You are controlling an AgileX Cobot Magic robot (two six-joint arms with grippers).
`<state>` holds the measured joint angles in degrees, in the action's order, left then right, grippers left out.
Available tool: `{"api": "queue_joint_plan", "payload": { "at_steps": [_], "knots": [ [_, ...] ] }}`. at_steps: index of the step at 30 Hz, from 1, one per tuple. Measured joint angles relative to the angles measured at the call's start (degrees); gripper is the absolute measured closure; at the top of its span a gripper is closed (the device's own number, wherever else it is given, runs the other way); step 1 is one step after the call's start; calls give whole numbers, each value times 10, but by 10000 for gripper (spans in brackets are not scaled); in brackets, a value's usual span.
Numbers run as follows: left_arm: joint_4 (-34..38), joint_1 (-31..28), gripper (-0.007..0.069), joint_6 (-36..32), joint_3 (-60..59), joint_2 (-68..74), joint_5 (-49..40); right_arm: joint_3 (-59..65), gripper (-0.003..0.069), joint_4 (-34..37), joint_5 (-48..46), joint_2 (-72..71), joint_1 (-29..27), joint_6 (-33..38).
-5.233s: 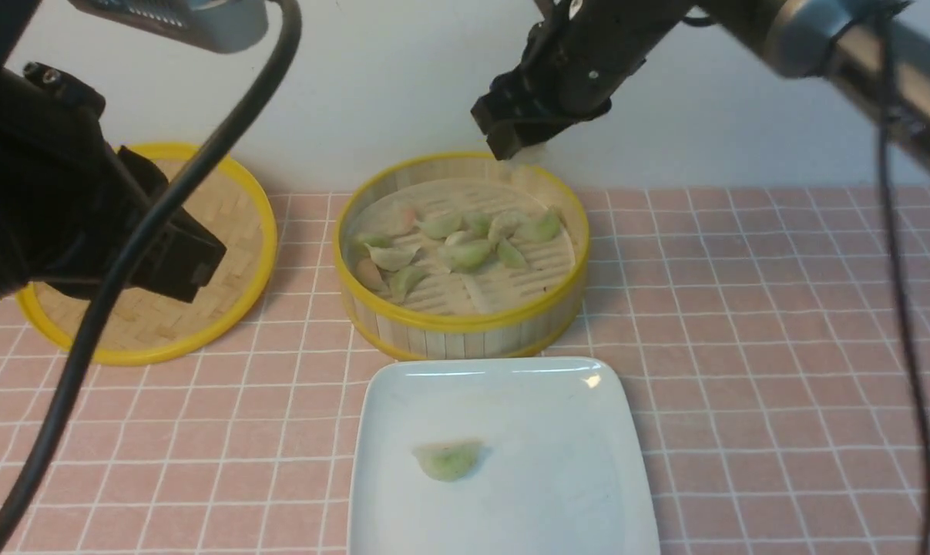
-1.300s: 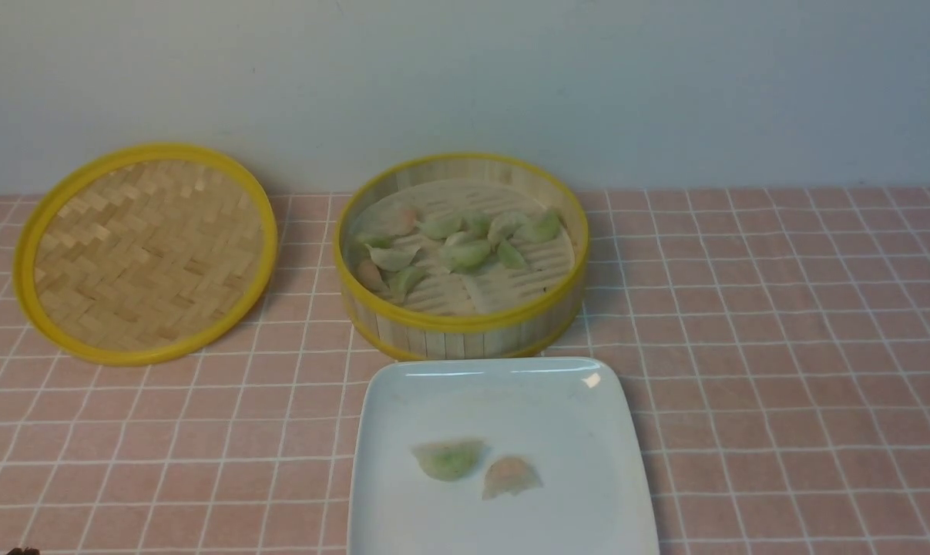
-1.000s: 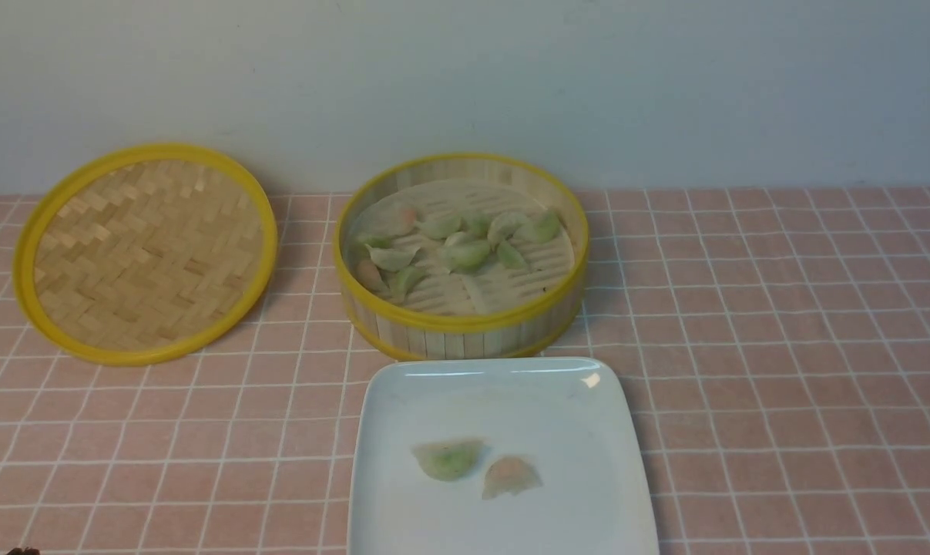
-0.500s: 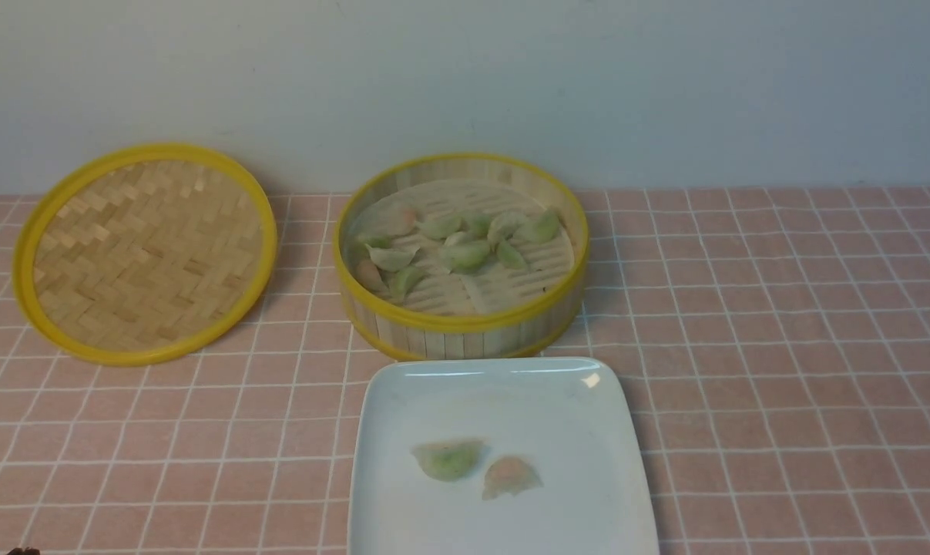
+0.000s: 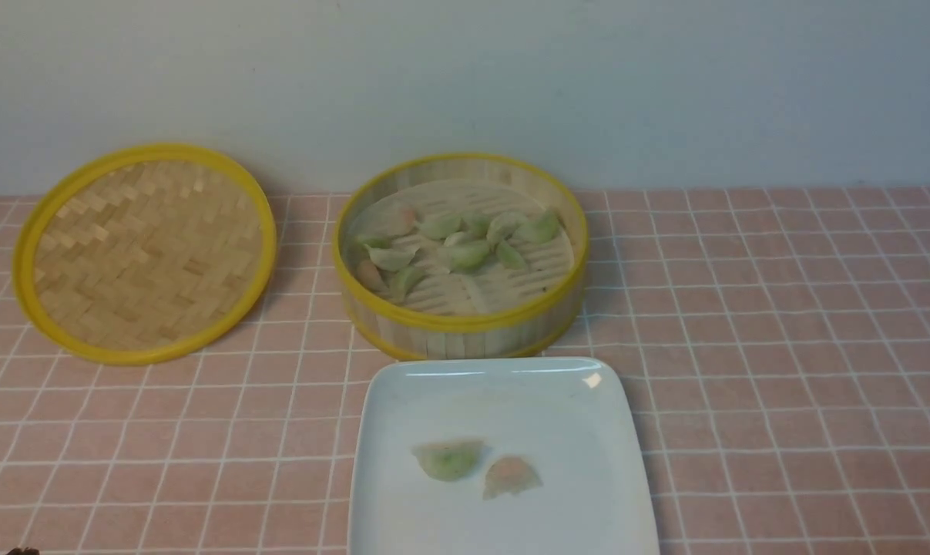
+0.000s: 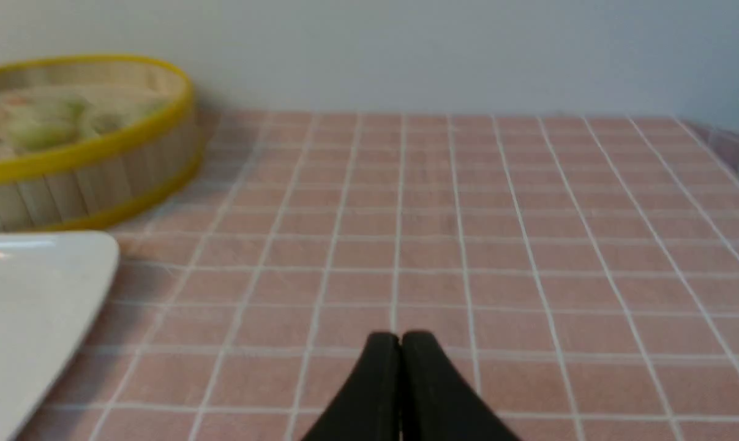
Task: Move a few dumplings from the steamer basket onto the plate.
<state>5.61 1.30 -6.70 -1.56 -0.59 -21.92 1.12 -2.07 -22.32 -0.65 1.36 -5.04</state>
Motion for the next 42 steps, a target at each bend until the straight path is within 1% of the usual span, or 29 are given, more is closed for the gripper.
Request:
{"api": "queue_joint_plan", "payload": {
  "at_steps": [5, 42],
  "knots": [
    [0, 0, 631, 0, 0, 0, 0, 0, 671, 0, 0, 0, -14, 0],
    [0, 0, 631, 0, 0, 0, 0, 0, 671, 0, 0, 0, -14, -11]
  ]
}}
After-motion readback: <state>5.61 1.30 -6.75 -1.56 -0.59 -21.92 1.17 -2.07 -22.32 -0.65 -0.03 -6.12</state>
